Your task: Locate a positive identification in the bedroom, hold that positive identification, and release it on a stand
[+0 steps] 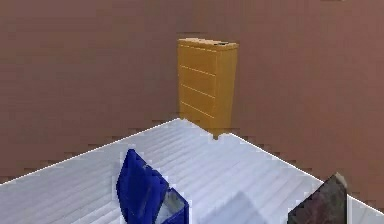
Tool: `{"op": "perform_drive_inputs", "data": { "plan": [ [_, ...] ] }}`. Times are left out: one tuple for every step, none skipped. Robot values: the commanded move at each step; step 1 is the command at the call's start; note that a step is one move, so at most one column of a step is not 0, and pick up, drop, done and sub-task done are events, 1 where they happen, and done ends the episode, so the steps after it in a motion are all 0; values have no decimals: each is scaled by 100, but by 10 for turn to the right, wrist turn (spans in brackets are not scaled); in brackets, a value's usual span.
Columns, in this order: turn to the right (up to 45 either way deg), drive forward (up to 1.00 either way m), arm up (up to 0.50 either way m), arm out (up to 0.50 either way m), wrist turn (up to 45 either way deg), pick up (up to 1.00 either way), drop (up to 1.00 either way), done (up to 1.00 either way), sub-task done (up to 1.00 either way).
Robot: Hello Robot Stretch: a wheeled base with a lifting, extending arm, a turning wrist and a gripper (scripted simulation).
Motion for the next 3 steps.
{"op": "perform_drive_inputs", "data": {
  "plan": [
    [0,20,0,0,0,0,0,0,0],
    [180,0,0,0,0,0,0,0,0],
    [450,0,0,0,0,0,0,0,0]
  ]
}}
